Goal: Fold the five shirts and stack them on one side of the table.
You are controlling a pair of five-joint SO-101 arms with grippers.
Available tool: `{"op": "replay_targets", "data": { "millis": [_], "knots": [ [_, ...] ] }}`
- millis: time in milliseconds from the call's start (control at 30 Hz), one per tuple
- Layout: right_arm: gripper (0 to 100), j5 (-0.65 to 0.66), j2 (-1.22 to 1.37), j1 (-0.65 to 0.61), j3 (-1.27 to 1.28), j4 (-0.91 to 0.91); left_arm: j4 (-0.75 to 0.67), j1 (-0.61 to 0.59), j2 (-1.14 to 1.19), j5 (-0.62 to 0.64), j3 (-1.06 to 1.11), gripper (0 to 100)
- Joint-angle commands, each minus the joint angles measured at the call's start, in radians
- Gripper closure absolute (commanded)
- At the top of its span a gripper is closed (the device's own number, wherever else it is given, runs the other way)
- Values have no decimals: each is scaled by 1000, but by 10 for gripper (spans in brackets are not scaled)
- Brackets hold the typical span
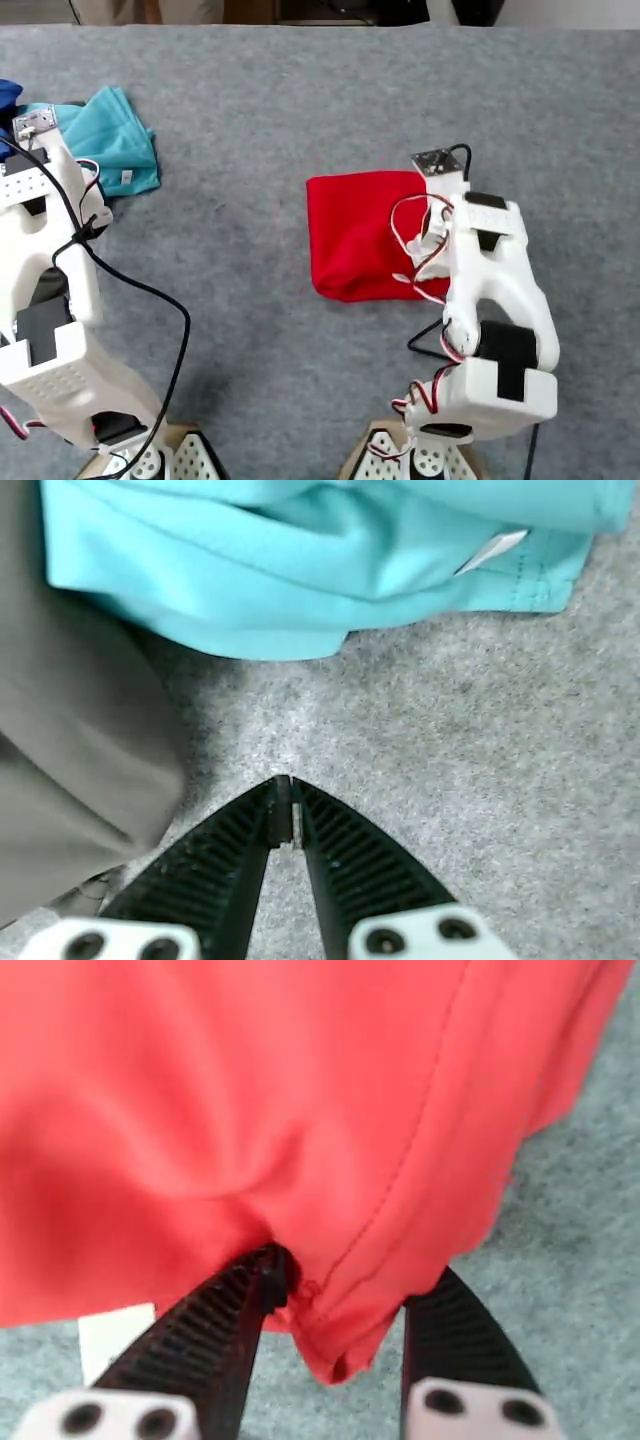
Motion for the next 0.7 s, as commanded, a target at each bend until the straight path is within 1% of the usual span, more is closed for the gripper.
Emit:
{"op": "replay_targets", "data": {
  "millis": [0, 100, 300, 500, 667],
  "knots": [
    [804, -8, 13, -19, -21, 6, -6, 11, -41, -3, -2, 979],
    [827, -2, 15, -24, -24, 9, -9, 11, -41, -3, -2, 979],
    [996, 2, 15, -18, -25, 21, -11, 11, -41, -3, -2, 979],
    [995, -5, -4, -21, -25, 38, -12, 11, -41, -3, -2, 979],
    [995, -8, -160, 8, -70, 120, -12, 11, -41, -3, -3, 979]
  ]
}}
